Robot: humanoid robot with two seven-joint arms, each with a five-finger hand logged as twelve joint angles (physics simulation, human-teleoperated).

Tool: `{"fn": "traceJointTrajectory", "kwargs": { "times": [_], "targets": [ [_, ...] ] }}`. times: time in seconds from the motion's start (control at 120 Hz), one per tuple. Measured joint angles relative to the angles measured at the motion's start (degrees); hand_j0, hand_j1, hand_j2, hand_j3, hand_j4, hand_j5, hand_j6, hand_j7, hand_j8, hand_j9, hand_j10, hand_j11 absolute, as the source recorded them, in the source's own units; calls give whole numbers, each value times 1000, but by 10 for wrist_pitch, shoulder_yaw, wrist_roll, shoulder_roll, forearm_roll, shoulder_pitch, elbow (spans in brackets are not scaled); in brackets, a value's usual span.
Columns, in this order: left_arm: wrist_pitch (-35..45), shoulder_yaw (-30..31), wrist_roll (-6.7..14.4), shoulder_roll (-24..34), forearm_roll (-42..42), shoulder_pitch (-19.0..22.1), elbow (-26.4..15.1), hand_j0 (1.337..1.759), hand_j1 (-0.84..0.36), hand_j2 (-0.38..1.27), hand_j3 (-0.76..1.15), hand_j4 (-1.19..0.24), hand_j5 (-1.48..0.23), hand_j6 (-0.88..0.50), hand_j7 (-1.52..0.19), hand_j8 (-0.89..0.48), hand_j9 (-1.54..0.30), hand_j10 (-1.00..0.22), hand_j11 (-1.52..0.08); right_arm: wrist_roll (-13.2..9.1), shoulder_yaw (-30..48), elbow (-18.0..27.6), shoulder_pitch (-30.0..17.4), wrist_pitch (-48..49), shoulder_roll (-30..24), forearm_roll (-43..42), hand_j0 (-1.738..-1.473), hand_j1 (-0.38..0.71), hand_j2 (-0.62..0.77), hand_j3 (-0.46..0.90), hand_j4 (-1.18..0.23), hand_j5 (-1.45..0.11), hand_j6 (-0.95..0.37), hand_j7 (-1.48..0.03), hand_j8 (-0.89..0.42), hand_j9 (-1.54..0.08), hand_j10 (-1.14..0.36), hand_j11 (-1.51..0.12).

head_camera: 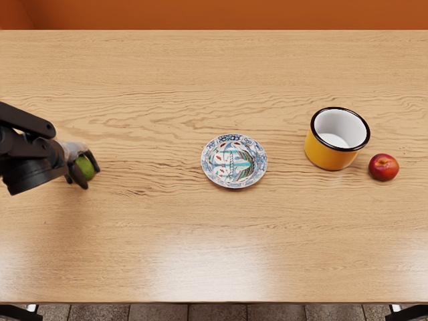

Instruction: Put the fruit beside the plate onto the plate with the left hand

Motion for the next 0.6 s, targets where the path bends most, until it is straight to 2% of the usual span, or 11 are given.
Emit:
{"fn": "traceJointTrajectory", "kwargs": {
  "times": [0.083, 0.117, 0.15, 0.2, 0.267, 0.325, 0.433, 0.467, 0.508, 0.525, 0.6],
  "targets": [
    [-6, 0, 0, 0, -1, -1, 1, 1657, -520, 161, 0, -445, -838, 244, -1147, 137, -1142, -701, -963, 0, 0, 0, 0, 0, 0, 0, -1658, -349, 0, 0, 0, 0, -1, 0, 0, 0, 0, 0],
    [-9, 0, 0, 4, -4, -5, 0, 1658, -539, 185, 0, -427, -872, 162, -1055, 67, -1061, -679, -981, 0, 0, 0, 0, 0, 0, 0, -1658, -349, 0, 0, 0, 0, -1, 0, 0, 0, 0, 0],
    [-11, 0, 1, 7, -8, -7, 0, 1658, -553, 191, 0, -419, -905, 19, -1061, -16, -1068, -693, -999, 0, 0, 0, 0, 0, 0, 0, -1658, -349, 0, 0, 0, 0, -1, 0, -1, 0, 0, 0],
    [-13, 0, 3, 13, -14, -13, -1, 1654, -528, 225, 0, -461, -951, -53, -1081, -89, -1095, -732, -1036, 0, 0, 0, 0, 0, 0, 0, -1658, -349, 0, 0, 0, 0, -1, 0, -1, 0, 0, 0],
    [-14, -1, 4, 22, -25, -25, -1, 1649, -511, 251, 0, -488, -1005, -77, -1099, -123, -1117, -752, -1079, 0, 0, 0, 0, 0, 0, 0, -1658, -349, 0, 0, 0, 0, -1, 0, -1, 0, 0, 0],
    [-14, 0, 8, 28, -32, -37, -1, 1644, -487, 171, 0, -473, -1051, -58, -1115, -134, -1132, -778, -1109, 0, 0, 0, 0, 0, 0, 0, -1658, -349, 0, 0, 0, 0, -1, 0, 0, 0, 0, 0],
    [-15, -12, 26, 54, -34, -58, -1, 1640, -486, 266, 0, -528, -1089, -116, -1128, -153, -1154, -815, -1149, 0, 0, 0, 0, 0, 0, 0, -1658, -349, 0, 0, 0, 0, -1, 0, -1, 0, 0, 0],
    [-15, -28, 36, 77, -35, -59, -1, 1638, -519, 332, 0, -504, -1104, -90, -1134, -148, -1159, -829, -1161, 0, 0, 0, 0, 0, 0, 0, -1658, -349, 0, 0, 0, 0, -1, 0, -1, 0, 0, 0],
    [-16, -55, 52, 98, -36, -58, 0, 1637, -504, 301, 0, -504, -1122, -90, -1140, -143, -1165, -851, -1174, 0, 0, 0, 0, 0, 0, 0, -1658, -349, 0, 0, 0, 0, -1, 0, -1, 0, 0, 0],
    [-15, -67, 58, 101, -36, -56, 0, 1636, -487, 225, 0, -509, -1121, -96, -1140, -150, -1168, -859, -1179, 0, 0, 0, 0, 0, 0, 0, -1658, -349, 0, 0, 0, 0, -1, 0, -1, 0, 0, 0],
    [-16, -139, 77, 103, -37, -23, 2, 1635, -475, 266, 0, -531, -1121, -114, -1142, -166, -1177, -889, -1191, 0, 0, 0, 0, 0, 0, 0, -1658, -349, 0, 0, 0, 0, -1, 0, -1, 0, 0, 0]
  ]
}}
